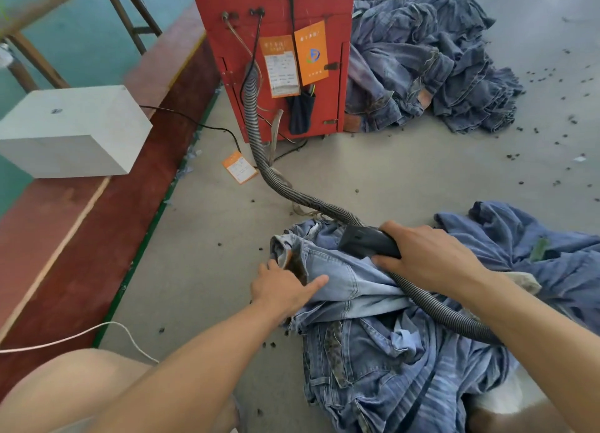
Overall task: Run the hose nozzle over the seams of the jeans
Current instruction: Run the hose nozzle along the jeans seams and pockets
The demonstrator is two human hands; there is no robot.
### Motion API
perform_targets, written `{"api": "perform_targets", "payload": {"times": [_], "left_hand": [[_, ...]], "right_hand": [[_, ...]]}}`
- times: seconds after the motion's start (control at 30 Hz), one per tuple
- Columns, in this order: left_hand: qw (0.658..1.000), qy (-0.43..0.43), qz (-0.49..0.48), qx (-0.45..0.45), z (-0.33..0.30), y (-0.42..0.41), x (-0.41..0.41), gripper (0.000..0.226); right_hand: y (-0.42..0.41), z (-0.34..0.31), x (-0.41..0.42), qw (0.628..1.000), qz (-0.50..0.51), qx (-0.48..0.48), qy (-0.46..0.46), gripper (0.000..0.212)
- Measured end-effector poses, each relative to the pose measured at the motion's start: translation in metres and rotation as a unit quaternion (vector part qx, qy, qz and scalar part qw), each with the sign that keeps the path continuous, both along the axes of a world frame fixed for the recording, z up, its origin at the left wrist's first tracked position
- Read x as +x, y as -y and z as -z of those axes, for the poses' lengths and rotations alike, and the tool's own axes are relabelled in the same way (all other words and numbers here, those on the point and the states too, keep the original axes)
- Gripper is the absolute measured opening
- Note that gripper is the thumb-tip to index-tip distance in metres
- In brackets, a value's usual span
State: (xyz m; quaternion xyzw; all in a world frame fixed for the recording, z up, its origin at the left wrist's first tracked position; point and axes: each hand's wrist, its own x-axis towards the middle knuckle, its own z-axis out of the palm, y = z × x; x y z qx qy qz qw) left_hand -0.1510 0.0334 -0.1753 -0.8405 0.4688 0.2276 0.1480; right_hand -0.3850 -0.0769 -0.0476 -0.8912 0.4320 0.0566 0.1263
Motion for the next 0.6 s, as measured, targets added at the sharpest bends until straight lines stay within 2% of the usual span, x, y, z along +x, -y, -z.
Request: {"api": "perform_targets", "payload": {"times": [0.03,0.1,0.13,0.2,0.27,0.3,0.33,0.4,0.43,0.5,0.6], "left_hand": [[1.000,0.025,0.003,0.009,0.001,0.004,-0.001,0.108],[0.997,0.065,0.015,-0.044,0.004,0.009,0.004,0.069],[0.995,0.053,-0.004,-0.088,0.005,0.011,0.009,0.049],[0.984,-0.039,-0.074,-0.159,0.006,0.015,0.021,0.029],[0.953,-0.171,-0.161,-0.193,0.001,0.020,0.034,0.030],[0.920,-0.246,-0.222,-0.212,-0.005,0.021,0.040,0.029],[0.864,-0.336,-0.293,-0.232,-0.010,0.021,0.043,0.026],[0.725,-0.508,-0.397,-0.243,-0.018,0.016,0.043,0.016],[0.670,-0.568,-0.413,-0.239,-0.020,0.013,0.043,0.017],[0.611,-0.637,-0.410,-0.230,-0.024,0.005,0.038,0.031],[0.572,-0.686,-0.397,-0.210,-0.034,-0.001,0.032,0.046]], "right_hand": [[-0.001,-0.001,0.001,1.000,-0.002,0.002,-0.005,0.035],[-0.003,-0.002,0.003,1.000,-0.009,0.004,-0.012,0.035],[-0.003,-0.003,0.003,1.000,-0.010,0.005,-0.011,0.035],[-0.002,-0.004,0.000,1.000,-0.007,0.010,0.001,0.034],[0.001,-0.003,-0.007,1.000,-0.003,0.015,0.017,0.034],[0.003,-0.003,-0.011,0.999,-0.002,0.020,0.026,0.035],[0.005,-0.002,-0.014,0.999,-0.003,0.025,0.034,0.036],[0.010,-0.001,-0.020,0.998,-0.010,0.039,0.052,0.038],[0.012,0.000,-0.022,0.997,-0.016,0.046,0.060,0.038],[0.013,-0.001,-0.024,0.995,-0.032,0.059,0.067,0.036],[0.010,-0.002,-0.021,0.993,-0.073,0.072,0.064,0.037]]}}
